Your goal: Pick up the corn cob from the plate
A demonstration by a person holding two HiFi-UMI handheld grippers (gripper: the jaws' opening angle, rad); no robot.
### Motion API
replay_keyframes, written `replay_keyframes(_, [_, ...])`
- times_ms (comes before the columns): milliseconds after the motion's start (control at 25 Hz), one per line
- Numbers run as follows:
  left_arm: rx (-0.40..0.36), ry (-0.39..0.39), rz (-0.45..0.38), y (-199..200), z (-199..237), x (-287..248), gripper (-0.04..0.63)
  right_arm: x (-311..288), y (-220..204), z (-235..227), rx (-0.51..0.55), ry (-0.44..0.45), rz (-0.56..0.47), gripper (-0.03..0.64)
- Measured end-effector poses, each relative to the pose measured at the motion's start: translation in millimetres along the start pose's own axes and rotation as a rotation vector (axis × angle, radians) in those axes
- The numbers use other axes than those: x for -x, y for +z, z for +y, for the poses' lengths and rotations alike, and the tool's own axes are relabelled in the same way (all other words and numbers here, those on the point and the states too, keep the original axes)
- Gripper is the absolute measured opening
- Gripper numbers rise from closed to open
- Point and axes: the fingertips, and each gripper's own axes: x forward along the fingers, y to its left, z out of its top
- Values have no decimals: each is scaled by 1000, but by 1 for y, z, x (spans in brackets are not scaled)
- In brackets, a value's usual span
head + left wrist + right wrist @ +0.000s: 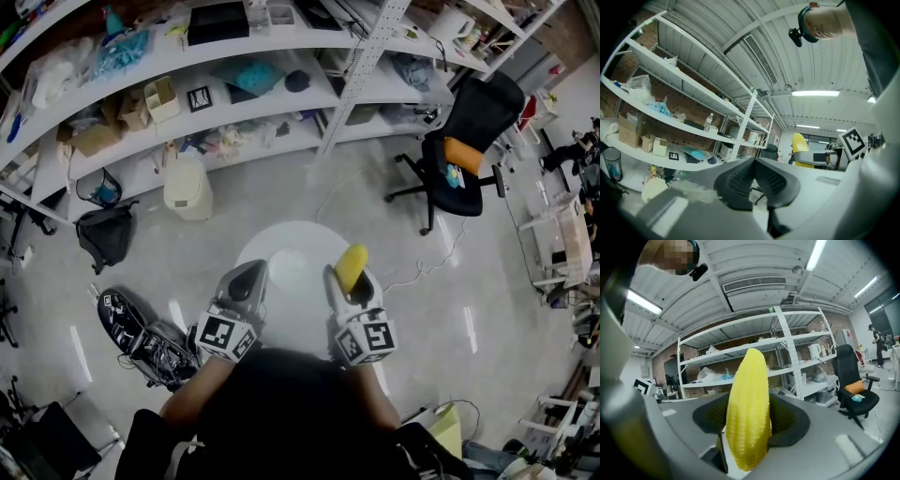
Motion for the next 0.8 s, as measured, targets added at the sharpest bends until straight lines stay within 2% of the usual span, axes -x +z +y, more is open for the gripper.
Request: replay_keyframes(800, [8, -2, 2, -2, 0, -6, 0, -1, -7, -2, 7, 4, 19, 242])
